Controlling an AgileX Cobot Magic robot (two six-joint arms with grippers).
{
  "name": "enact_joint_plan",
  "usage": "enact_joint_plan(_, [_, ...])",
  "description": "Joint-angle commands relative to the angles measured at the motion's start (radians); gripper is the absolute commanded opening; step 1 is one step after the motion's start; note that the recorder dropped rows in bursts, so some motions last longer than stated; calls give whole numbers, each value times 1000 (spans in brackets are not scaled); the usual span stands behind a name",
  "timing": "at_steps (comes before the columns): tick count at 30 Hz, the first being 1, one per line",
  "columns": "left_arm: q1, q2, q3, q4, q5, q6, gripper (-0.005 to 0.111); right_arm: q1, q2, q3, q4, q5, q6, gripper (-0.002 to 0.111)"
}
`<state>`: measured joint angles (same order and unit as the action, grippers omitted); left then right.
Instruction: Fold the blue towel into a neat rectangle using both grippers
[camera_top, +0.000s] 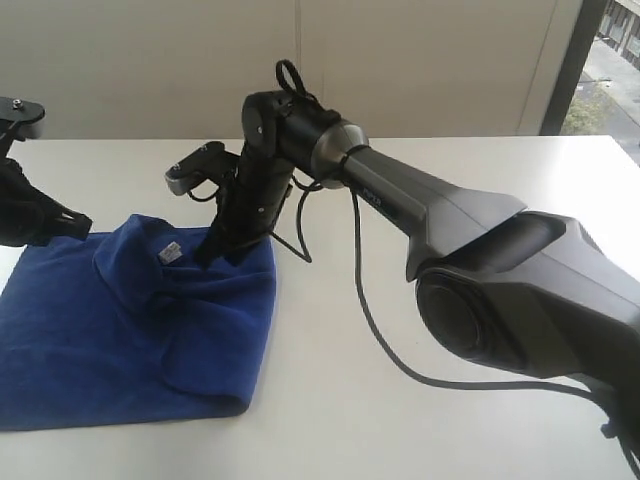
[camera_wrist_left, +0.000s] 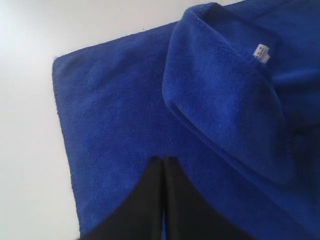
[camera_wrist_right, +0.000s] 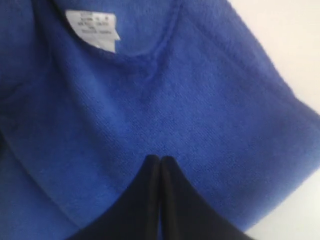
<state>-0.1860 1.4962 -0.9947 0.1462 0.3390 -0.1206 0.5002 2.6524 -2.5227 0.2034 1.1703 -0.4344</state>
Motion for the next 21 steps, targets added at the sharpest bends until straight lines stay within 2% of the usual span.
enact_joint_plan(1, [-14,-10,6,-19,19,7,0,-20,30,2,-21,25,-12,0])
enact_joint_plan(12, [-14,-10,6,-23,19,7,0,-100,18,40,-119,51,-27,0])
enact_joint_plan(16, [-14,-10,6,-23,10,20,0,-119,-35,114,-187,51,-54,0])
enact_joint_plan(21, [-14,-10,6,-23,-13,23,0,-143,-115,286,-270,51,-63,0])
